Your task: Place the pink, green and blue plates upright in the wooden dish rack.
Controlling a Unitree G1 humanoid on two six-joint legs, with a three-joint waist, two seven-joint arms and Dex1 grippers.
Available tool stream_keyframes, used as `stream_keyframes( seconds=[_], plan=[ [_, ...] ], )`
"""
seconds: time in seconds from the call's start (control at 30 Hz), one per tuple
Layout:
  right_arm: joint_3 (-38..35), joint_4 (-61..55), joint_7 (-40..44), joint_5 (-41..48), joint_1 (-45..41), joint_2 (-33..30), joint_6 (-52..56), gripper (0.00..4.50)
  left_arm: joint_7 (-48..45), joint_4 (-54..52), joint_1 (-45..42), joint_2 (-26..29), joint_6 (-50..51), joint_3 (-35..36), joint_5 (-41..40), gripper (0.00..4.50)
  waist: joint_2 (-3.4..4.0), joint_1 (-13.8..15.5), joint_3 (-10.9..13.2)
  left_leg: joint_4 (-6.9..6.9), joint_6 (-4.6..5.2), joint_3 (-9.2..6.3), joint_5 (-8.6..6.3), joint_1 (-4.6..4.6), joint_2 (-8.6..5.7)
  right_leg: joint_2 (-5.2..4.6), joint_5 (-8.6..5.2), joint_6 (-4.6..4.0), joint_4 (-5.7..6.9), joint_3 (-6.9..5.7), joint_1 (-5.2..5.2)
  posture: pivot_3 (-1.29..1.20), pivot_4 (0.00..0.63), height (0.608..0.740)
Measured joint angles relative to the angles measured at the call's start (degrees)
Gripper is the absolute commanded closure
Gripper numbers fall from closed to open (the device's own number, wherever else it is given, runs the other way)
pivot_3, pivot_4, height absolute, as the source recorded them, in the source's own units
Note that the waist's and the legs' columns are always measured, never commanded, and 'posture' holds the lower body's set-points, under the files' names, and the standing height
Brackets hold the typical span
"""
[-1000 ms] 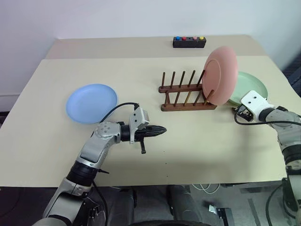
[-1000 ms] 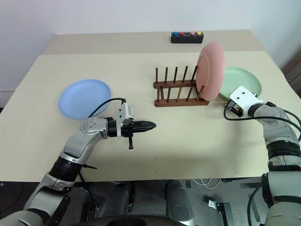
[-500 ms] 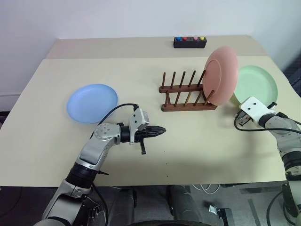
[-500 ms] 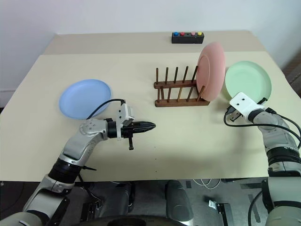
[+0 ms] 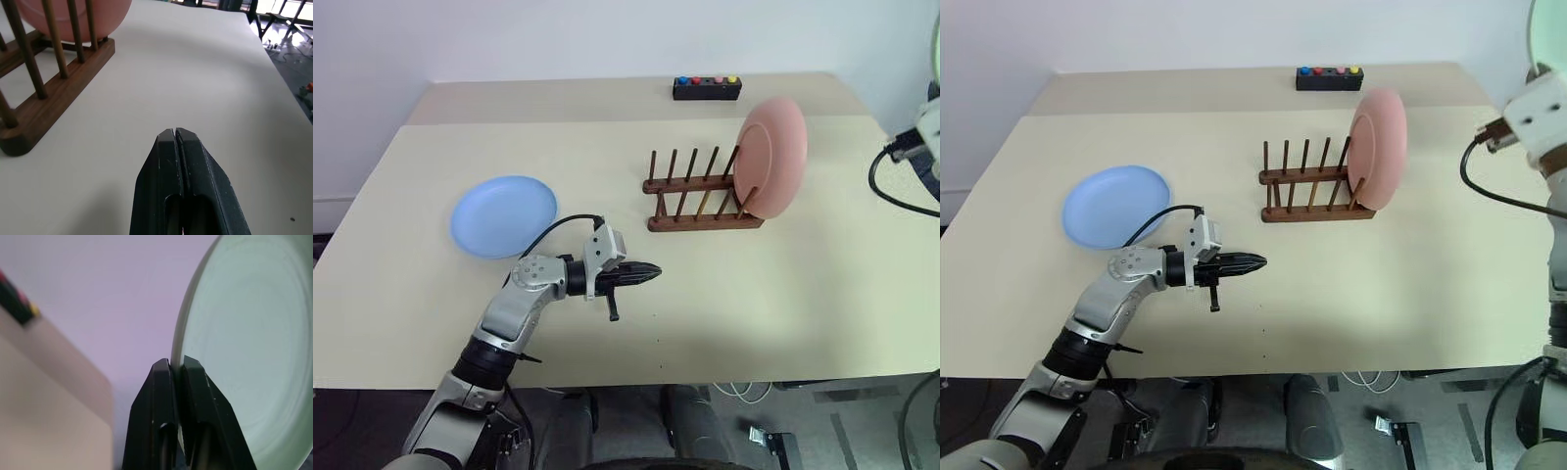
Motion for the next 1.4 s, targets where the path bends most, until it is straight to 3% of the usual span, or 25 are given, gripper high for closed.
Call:
stream_keyframes(
  seconds=[0.1, 0.3, 0.43, 0.6, 0.9, 1.4],
  plan=[
    [1.3, -8.4, 5.9, 10.9, -3.5, 5.3, 3.8, 4.46, 0.6, 0.0, -0.4, 0.0, 0.0, 1.0, -0.5, 4.5, 0.05, -0.2, 0.0, -0.05, 0.0, -0.01, 0.0, 0.01, 0.01, 0.01, 0.01, 0.02, 0.04, 0.0, -0.03, 0.0, 0.15, 0.73],
    [1.6, -22.2, 12.1, 32.0, -9.6, 9.8, 14.3, 4.46, 1.0, -0.8, 0.3, 1.8, 0.7, 5.6, -3.1, 4.5, -0.02, 0.3, 0.0, -0.03, 0.01, -0.11, 0.0, -0.09, 0.03, -0.02, 0.0, 0.01, 0.02, -0.11, -0.04, 0.0, 0.15, 0.73],
    [2.3, -28.8, 14.9, 49.6, -8.1, 12.6, 24.5, 4.46, 1.3, -0.9, 1.4, 2.2, 1.2, 6.2, -3.1, 4.5, -0.02, 0.5, 0.0, 0.0, 0.01, -0.11, 0.0, -0.1, 0.03, -0.01, 0.0, -0.02, 0.03, -0.11, -0.03, 0.0, 0.15, 0.73],
    [3.1, -27.7, 14.3, 63.1, -2.4, 17.5, 34.0, 4.46, 1.6, -3.0, 2.8, 2.2, 1.4, 6.3, -3.5, 4.5, -0.04, 0.5, 0.0, 0.0, 0.01, -0.1, 0.0, -0.1, 0.03, 0.0, -0.02, -0.06, 0.03, -0.11, -0.06, 0.0, 0.15, 0.73],
    [1.2, -18.2, 10.5, 66.7, 0.1, 20.6, 38.4, 4.46, 1.2, -5.2, 4.4, 3.7, 1.8, 6.6, -5.4, 4.5, -0.03, 0.3, 0.0, -0.03, 0.01, -0.08, 0.0, -0.11, 0.04, 0.01, 0.0, -0.02, 0.03, -0.1, -0.1, 0.0, 0.15, 0.73],
    [0.3, -14.1, 12.1, 66.1, 0.0, 20.4, 38.7, 4.46, 1.0, -5.2, 4.8, 3.4, 1.5, 6.4, -5.5, 4.5, -0.03, 0.2, 0.0, -0.03, 0.01, -0.08, 0.0, -0.12, 0.04, 0.02, 0.0, -0.01, 0.03, -0.1, -0.12, 0.0, 0.15, 0.73]
  ],
)
